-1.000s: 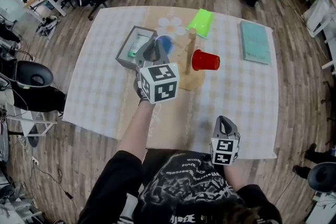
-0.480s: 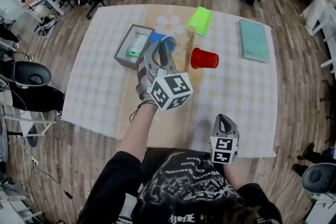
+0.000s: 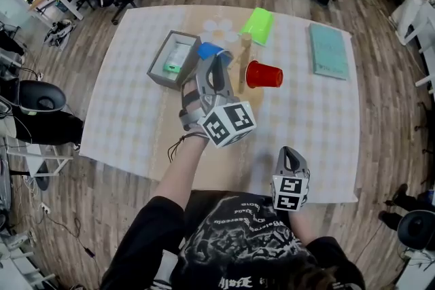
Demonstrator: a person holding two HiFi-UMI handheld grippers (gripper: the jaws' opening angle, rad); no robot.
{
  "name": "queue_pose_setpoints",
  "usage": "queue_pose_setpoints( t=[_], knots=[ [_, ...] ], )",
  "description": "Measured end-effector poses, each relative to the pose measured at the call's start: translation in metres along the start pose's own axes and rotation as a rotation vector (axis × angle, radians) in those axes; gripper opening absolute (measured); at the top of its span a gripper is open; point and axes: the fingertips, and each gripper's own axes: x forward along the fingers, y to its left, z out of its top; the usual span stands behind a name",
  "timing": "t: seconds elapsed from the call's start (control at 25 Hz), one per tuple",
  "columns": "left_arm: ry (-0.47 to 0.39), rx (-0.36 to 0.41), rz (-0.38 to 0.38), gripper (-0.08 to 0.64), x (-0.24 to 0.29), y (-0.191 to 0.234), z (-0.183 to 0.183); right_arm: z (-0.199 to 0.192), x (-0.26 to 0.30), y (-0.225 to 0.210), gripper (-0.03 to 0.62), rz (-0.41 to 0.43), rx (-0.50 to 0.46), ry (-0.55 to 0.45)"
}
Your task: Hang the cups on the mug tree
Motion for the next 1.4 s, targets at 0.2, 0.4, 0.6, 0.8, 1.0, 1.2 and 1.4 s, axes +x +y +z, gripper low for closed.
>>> queue_pose_setpoints(
  t=[0.2, 0.4, 0.6, 0.8, 1.0, 1.2, 1.4],
  knots=[
    [-0.008, 0.008, -0.01, 0.038, -0.003, -0.007, 0.002, 0.002, 0.0, 0.0, 0.009, 0.0, 0.012, -0.008],
    [-0.021, 0.016, -0.009, 0.038, -0.007, -0.013, 0.008, 0.003, -0.002, 0.0, 0.009, 0.0, 0.022, -0.007],
    [-0.036, 0.034, -0.006, 0.038, -0.011, -0.02, 0.011, 0.005, -0.001, -0.001, 0.009, 0.004, 0.041, -0.017],
    [-0.045, 0.042, -0.009, 0.038, -0.014, -0.026, 0.012, 0.005, -0.002, -0.001, 0.009, 0.005, 0.056, -0.021],
    [-0.051, 0.054, -0.008, 0.038, -0.017, -0.029, 0.012, 0.006, -0.003, -0.001, 0.009, 0.005, 0.068, -0.026],
    [-0.053, 0.065, -0.005, 0.038, -0.02, -0.036, 0.008, 0.006, -0.003, -0.001, 0.009, 0.001, 0.073, -0.03],
    [-0.046, 0.087, -0.014, 0.038, -0.02, -0.046, 0.001, 0.005, -0.003, -0.002, 0.009, -0.002, 0.072, -0.029]
  ],
)
